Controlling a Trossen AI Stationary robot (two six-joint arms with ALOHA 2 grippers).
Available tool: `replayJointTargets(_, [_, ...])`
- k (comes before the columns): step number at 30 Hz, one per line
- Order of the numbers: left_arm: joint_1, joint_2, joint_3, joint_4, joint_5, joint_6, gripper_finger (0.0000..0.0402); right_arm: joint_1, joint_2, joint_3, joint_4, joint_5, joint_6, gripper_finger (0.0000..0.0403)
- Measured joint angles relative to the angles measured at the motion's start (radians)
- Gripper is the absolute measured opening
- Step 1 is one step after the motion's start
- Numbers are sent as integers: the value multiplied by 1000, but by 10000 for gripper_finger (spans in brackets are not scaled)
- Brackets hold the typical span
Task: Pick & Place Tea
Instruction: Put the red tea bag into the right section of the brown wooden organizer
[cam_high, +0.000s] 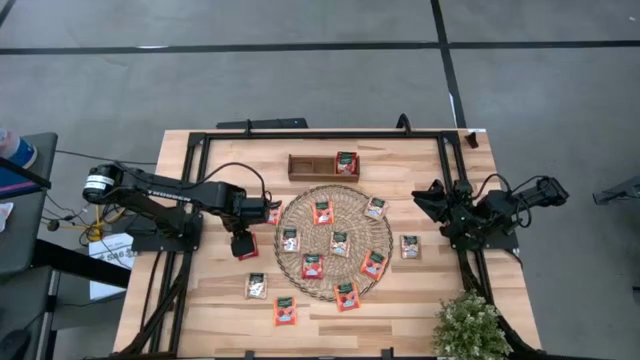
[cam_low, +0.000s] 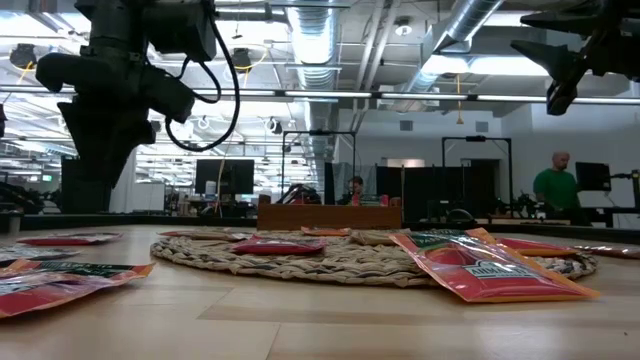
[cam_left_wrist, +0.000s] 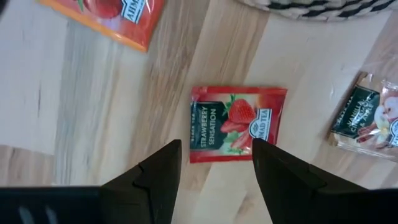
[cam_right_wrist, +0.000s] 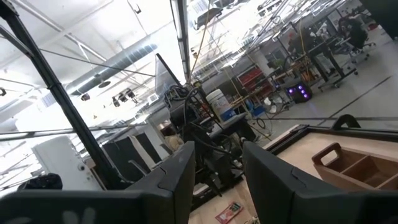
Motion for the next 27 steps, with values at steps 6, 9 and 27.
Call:
replayJointTargets(6, [0,1,-9,11,0,25,189,0,0,0,0,-2,0,126])
replayJointTargets(9, [0,8,-32,19,2,25,189,0,0,0,0,-1,0,126])
replayJointTargets(27, [0,8,-150,229,24,26,189,0,0,-1,0,-1,0,126])
